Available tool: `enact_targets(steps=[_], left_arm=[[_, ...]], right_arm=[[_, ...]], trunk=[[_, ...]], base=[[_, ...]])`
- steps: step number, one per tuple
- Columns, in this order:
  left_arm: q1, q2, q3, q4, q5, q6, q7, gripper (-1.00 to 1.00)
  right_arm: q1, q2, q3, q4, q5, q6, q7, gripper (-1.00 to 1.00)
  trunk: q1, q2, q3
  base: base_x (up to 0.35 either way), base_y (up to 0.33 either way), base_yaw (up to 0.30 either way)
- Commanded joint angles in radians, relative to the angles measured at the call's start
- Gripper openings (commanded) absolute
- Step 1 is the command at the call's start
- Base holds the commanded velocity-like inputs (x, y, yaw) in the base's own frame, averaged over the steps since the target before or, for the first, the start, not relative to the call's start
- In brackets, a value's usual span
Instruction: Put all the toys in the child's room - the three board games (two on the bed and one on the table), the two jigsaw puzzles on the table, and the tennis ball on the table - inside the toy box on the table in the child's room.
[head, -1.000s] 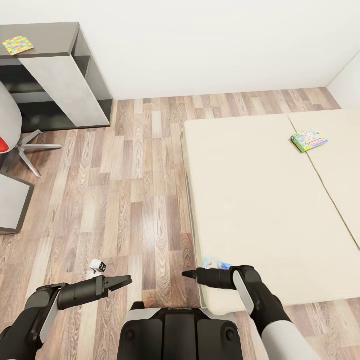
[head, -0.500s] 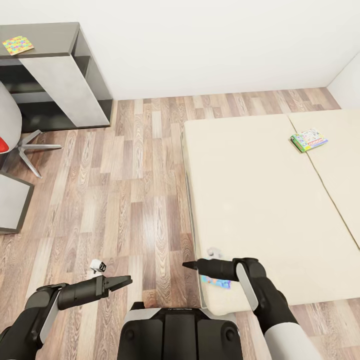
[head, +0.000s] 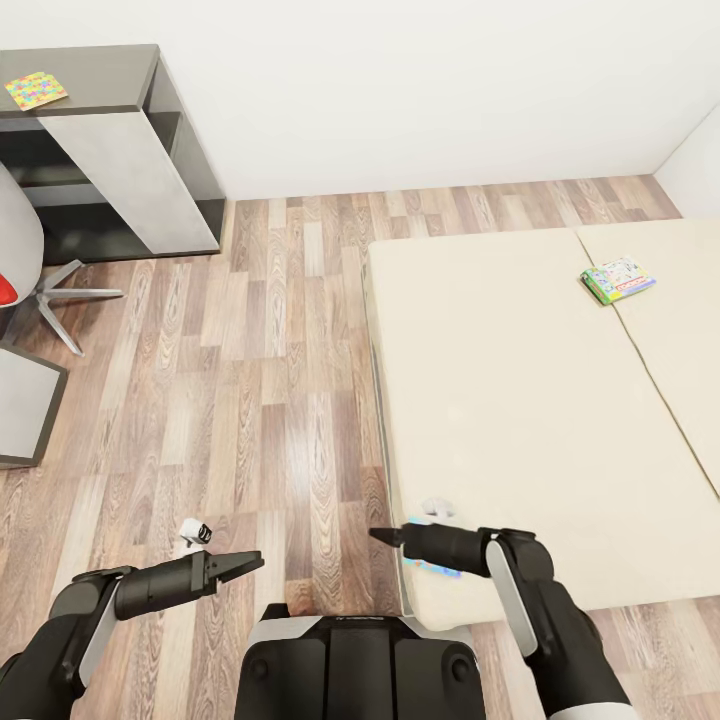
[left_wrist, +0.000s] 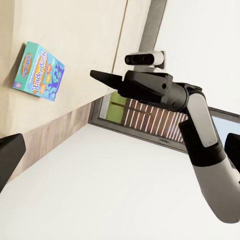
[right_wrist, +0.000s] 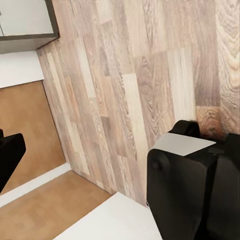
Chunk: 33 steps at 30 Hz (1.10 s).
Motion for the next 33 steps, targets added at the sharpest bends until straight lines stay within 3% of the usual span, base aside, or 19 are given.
enact_targets(steps=[1,5,15,17,24,28,33], left_arm=[[0.0,0.0,0.0,0.0,0.0,0.01,-0.004,1.0],[0.0,0.0,0.001,0.0,0.0,0.01,-0.003,1.0],[0.0,0.001,0.004,0.001,0.001,0.01,-0.003,1.0],[0.0,0.002,0.004,0.002,0.001,0.009,-0.002,1.0],[0.0,0.002,0.005,0.004,0.0,0.007,-0.001,1.0],[0.0,0.002,0.006,0.004,0.0,0.006,-0.001,1.0],[0.0,0.002,0.006,0.005,0.0,0.005,0.0,1.0]], right_arm=[[0.001,0.0,-0.002,-0.004,-0.002,0.006,-0.001,1.0],[0.006,-0.001,-0.009,-0.008,-0.002,-0.002,-0.038,1.0],[0.007,-0.008,-0.041,-0.004,-0.005,-0.023,-0.391,1.0],[0.007,-0.008,-0.043,-0.002,-0.006,-0.039,-0.425,1.0],[0.008,-0.01,-0.044,0.042,-0.007,-0.12,-0.463,1.0],[0.005,-0.01,-0.044,0.058,-0.008,-0.131,-0.48,1.0],[-0.001,-0.008,-0.044,0.082,-0.007,-0.133,-0.555,1.0]], trunk=[[0.001,-0.001,-0.001],[0.001,-0.001,-0.001],[0.001,-0.001,-0.001],[0.001,-0.001,-0.001],[0.001,-0.001,-0.001],[0.001,-0.001,-0.001],[0.001,-0.001,-0.001]], base=[[0.0,0.0,0.0],[0.0,0.0,0.0],[0.0,0.0,0.0],[0.0,0.0,0.0],[0.0,0.0,0.0],[0.0,0.0,0.0],[0.0,0.0,0.0]])
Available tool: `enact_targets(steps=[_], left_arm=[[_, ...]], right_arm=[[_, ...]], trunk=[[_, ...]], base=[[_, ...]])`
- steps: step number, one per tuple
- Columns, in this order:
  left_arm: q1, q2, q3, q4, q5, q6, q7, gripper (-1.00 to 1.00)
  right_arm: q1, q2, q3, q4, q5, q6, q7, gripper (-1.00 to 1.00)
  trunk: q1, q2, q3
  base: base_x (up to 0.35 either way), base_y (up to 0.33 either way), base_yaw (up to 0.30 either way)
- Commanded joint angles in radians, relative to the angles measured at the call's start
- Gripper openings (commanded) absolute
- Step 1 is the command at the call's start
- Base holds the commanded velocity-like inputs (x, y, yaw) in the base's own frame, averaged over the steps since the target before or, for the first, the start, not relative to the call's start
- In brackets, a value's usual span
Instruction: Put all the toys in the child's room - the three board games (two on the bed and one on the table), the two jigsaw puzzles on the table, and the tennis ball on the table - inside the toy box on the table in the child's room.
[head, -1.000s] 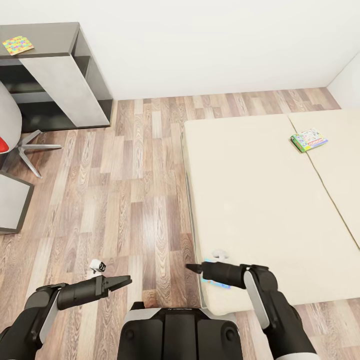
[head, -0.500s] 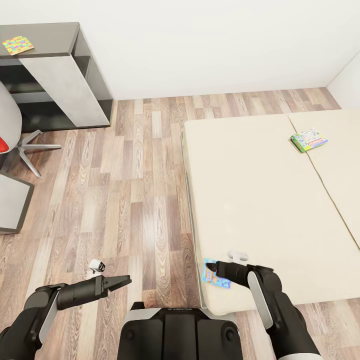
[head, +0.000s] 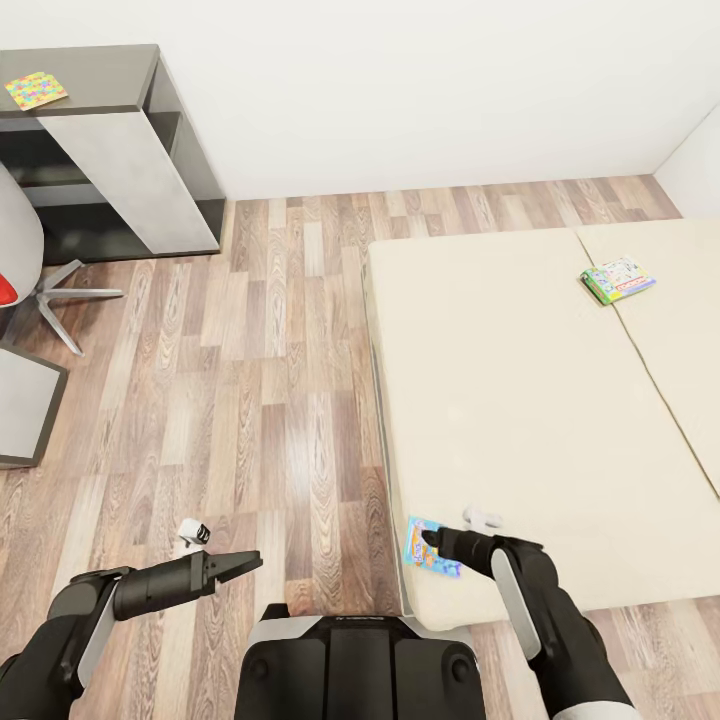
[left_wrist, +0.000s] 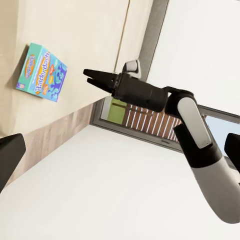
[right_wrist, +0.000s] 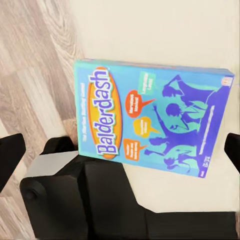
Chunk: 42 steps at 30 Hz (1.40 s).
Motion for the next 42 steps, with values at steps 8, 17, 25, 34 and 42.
enact_targets(steps=[8,17,25,34,42], left_arm=[[0.0,0.001,0.002,0.0,0.0,0.01,-0.001,1.0],[0.0,0.0,0.002,0.0,0.0,0.01,-0.001,1.0],[0.0,0.0,0.002,0.0,0.0,0.01,0.0,1.0],[0.0,0.001,0.002,0.001,0.0,0.01,0.0,1.0],[0.0,0.0,0.002,0.001,0.0,0.01,0.001,1.0]], right_arm=[[-0.025,-0.003,-0.003,0.088,-0.004,0.008,-0.018,1.0],[-0.029,-0.05,-0.009,0.104,-0.016,-0.019,-0.01,1.0],[-0.03,-0.067,-0.019,0.103,-0.02,-0.041,0.098,1.0],[-0.031,-0.079,-0.038,0.106,-0.024,-0.091,0.133,1.0],[-0.049,-0.119,-0.047,0.152,-0.023,-0.112,0.278,1.0]], trunk=[[0.001,-0.002,-0.001],[0.001,-0.002,-0.001],[0.001,-0.002,-0.001],[0.001,-0.002,-0.001],[0.001,-0.002,-0.001]], base=[[0.0,0.0,0.0],[0.0,0.0,0.0],[0.0,0.0,0.0],[0.0,0.0,0.0],[0.0,0.0,0.0]])
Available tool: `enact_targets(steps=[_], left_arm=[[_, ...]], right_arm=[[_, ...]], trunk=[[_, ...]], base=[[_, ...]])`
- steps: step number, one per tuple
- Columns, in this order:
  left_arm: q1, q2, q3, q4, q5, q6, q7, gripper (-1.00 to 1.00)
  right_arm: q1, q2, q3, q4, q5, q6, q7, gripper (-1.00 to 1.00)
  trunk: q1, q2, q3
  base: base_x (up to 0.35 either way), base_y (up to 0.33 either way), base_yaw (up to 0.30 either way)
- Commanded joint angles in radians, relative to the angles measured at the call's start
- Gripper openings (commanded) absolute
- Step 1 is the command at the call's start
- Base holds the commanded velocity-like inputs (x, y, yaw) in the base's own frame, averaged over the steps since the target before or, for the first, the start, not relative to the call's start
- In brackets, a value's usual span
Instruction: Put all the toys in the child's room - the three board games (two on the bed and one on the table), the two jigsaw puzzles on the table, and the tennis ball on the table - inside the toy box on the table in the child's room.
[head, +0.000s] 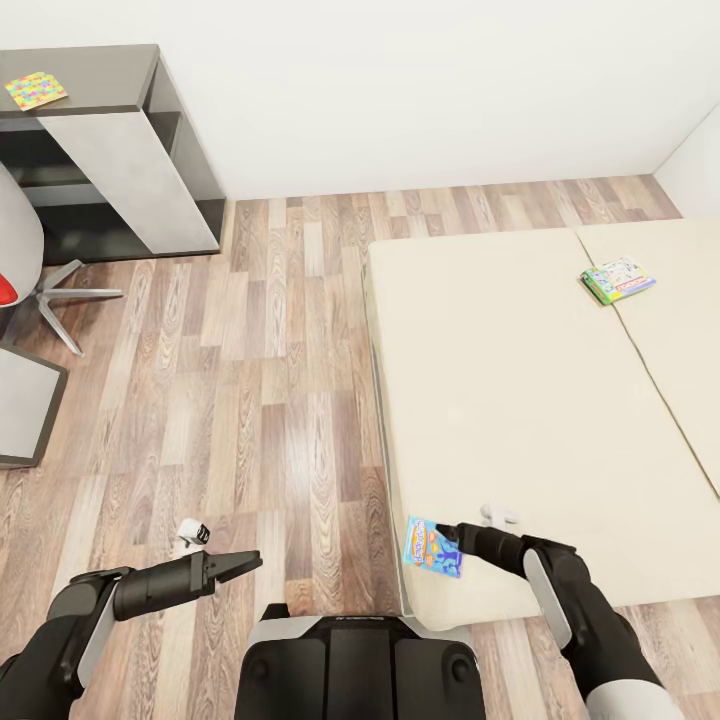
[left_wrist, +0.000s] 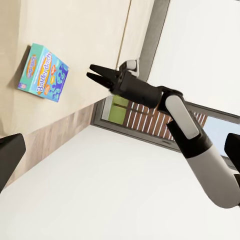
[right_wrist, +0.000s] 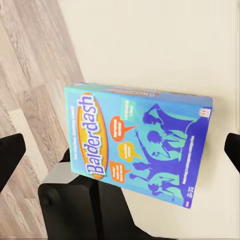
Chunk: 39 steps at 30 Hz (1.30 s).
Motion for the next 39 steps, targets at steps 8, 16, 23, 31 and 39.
enact_targets(steps=[8,16,23,31,39], left_arm=[[0.0,0.0,0.0,0.0,0.0,0.011,-0.003,1.0],[0.0,0.0,0.0,0.0,0.0,0.011,-0.004,1.0],[0.0,0.0,0.0,0.0,0.0,0.011,-0.003,1.0],[0.0,-0.001,0.0,0.0,0.0,0.011,-0.004,1.0],[0.0,-0.001,0.0,0.0,0.0,0.011,-0.004,1.0]], right_arm=[[-0.055,-0.023,-0.008,0.158,-0.002,-0.071,0.038,1.0],[-0.074,-0.026,-0.008,0.214,-0.001,-0.105,0.075,1.0],[-0.077,-0.018,-0.007,0.225,0.003,-0.11,0.084,1.0],[-0.077,-0.007,-0.001,0.239,0.013,-0.113,0.084,1.0],[-0.106,-0.009,0.001,0.322,0.016,-0.175,0.085,1.0]], trunk=[[0.001,-0.002,-0.001],[0.001,-0.002,-0.001],[0.001,-0.002,-0.001],[0.001,-0.002,-0.001],[0.001,-0.002,-0.001]], base=[[0.0,0.0,0.0],[0.0,0.0,0.0],[0.0,0.0,0.0],[0.0,0.0,0.0],[0.0,0.0,0.0]])
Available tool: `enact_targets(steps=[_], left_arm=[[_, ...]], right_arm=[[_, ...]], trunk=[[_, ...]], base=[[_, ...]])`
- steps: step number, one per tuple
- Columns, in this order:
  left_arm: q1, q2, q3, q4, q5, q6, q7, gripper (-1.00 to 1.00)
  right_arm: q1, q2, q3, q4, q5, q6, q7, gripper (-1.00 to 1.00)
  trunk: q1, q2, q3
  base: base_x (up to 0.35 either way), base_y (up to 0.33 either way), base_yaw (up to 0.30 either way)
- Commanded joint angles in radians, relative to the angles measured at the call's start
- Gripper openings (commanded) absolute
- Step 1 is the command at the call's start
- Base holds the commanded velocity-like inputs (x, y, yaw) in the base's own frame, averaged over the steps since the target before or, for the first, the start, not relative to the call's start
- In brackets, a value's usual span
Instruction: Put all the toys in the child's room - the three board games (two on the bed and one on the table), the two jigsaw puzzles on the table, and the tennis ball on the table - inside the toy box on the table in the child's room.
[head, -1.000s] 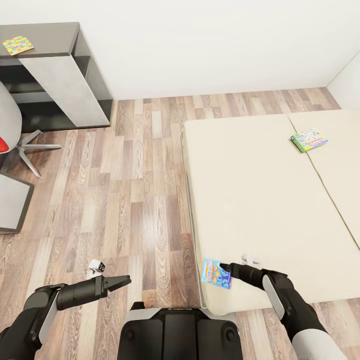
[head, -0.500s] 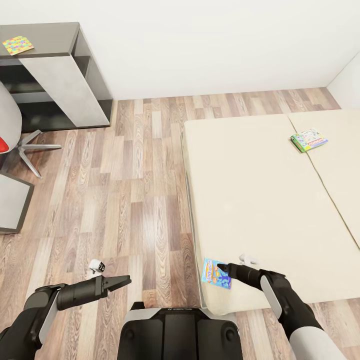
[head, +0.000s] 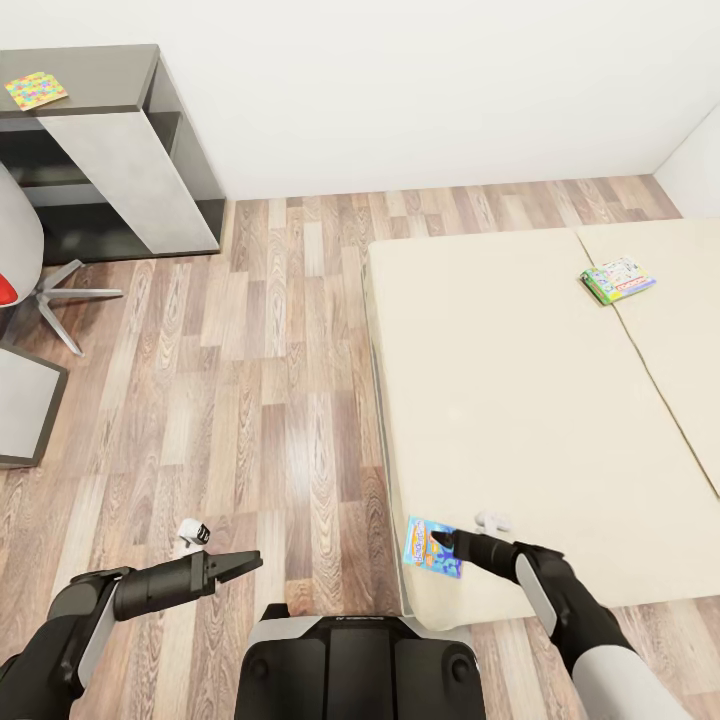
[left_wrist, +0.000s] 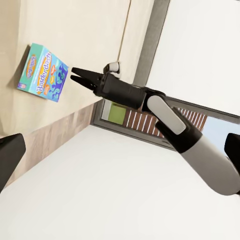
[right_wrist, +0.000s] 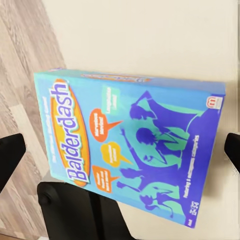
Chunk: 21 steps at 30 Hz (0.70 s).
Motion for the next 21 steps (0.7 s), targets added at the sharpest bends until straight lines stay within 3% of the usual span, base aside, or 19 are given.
enact_targets(steps=[1,8,21], left_arm=[[0.0,0.0,0.0,0.0,0.0,0.011,-0.004,1.0],[0.0,0.0,0.0,0.0,0.0,0.01,-0.004,1.0],[0.0,0.0,-0.001,0.0,-0.001,0.01,-0.003,1.0]], right_arm=[[-0.012,-0.002,-0.002,0.03,-0.005,-0.005,0.002,1.0],[-0.036,-0.009,0.0,0.092,-0.007,-0.027,0.003,1.0],[-0.039,0.003,0.004,0.1,-0.006,-0.031,0.004,1.0]], trunk=[[0.001,-0.002,-0.001],[0.001,-0.002,-0.001],[0.001,-0.002,-0.001]], base=[[0.0,0.0,0.0],[0.0,0.0,0.0],[0.0,0.0,0.0]])
